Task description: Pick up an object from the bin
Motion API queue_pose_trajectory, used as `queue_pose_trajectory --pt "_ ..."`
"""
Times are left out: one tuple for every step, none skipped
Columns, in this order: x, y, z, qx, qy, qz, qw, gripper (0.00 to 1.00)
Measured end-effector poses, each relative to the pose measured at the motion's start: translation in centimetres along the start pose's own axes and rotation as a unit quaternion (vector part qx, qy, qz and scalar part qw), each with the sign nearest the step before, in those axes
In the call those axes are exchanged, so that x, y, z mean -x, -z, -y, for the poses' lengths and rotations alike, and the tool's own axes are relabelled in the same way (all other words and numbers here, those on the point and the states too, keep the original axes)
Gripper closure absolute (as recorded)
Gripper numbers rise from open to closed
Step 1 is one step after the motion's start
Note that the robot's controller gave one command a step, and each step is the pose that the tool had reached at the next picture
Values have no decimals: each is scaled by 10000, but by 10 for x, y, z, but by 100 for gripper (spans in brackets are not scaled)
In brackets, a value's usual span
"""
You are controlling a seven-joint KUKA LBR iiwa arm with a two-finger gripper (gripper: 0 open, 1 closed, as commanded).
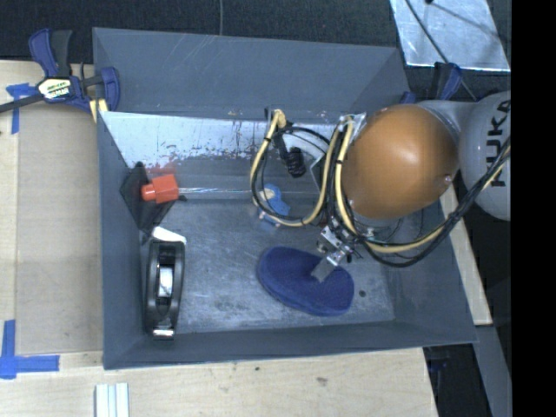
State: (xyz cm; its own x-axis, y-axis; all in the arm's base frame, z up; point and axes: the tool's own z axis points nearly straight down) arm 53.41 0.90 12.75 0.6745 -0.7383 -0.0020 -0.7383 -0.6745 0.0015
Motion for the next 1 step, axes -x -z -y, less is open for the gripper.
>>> queue_pose_trajectory --pt "0 0 1 -2 -12 2 10000 0"
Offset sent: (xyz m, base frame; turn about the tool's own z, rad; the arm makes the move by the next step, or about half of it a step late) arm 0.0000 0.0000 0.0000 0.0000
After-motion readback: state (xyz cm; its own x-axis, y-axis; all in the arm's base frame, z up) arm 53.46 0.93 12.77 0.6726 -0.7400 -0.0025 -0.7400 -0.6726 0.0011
